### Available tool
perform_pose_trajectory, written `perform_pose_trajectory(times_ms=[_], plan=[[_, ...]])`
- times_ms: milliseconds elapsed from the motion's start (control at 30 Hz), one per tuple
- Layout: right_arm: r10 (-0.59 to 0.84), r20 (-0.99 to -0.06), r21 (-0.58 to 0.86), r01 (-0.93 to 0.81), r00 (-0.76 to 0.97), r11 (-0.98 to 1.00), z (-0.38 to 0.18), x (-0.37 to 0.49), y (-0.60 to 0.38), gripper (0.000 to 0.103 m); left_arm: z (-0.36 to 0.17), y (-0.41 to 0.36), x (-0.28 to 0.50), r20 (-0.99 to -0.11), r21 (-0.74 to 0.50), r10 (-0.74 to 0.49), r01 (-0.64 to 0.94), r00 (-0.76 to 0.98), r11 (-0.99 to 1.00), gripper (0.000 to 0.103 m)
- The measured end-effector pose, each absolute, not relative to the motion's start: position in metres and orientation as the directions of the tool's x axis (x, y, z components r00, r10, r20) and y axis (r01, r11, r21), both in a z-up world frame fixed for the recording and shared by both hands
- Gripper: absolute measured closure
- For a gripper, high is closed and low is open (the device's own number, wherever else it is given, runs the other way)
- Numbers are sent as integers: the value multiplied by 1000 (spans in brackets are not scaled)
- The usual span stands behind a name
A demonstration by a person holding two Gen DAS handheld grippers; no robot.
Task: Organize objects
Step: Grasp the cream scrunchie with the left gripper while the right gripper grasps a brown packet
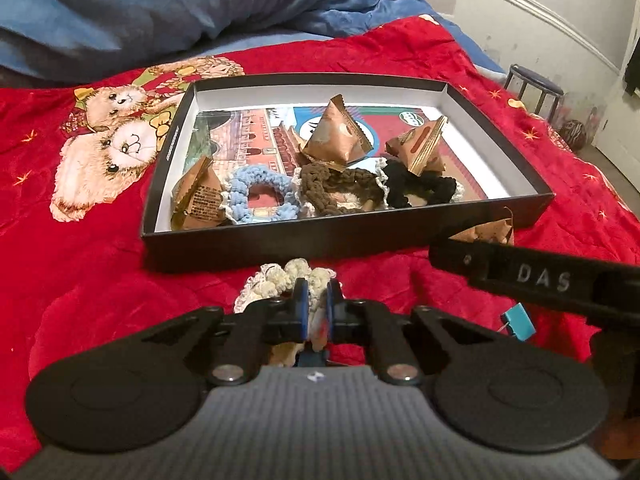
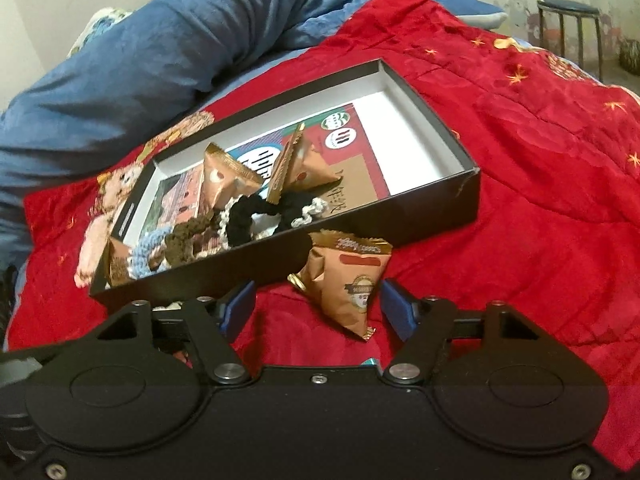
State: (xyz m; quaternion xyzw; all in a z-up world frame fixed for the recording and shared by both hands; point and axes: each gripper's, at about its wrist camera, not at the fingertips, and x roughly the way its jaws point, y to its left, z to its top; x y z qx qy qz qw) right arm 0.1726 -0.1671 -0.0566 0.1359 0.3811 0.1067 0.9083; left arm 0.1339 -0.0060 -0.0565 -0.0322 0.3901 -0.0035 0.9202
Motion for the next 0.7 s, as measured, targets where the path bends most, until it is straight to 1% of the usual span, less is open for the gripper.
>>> perform_pose_trajectory(times_ms=[133,167,300,367,400,433,700], plan=[[287,-666,301,-104,688,948,-57,171,-162,39,-56,-6,135,-720,-62,-31,-20,693,998,93],[281,-666,294,-103,691,950,-57,171,-161,44,-56,-6,135,-719,-60,-30,-20,694,998,94],[258,-674,264,-101,692,959,-58,170,-160,54,-55,-5,135,-721,-64,-27,-27,692,998,94],[237,-680,240,-95,694,966,-58,170,-159,63,-55,-4,136,-721,-67,-27,-31,693,997,94],[232,-681,234,-93,695,968,-58,170,-159,64,-55,-4,136,-720,-63,-23,-33,693,997,94],[228,-682,232,-90,695,968,-57,170,-160,68,-55,-5,136,-719,-60,-20,-33,695,998,94],[255,-676,245,-115,691,963,-54,167,-158,76,-54,-5,135,-716,-57,-16,-35,697,998,94]])
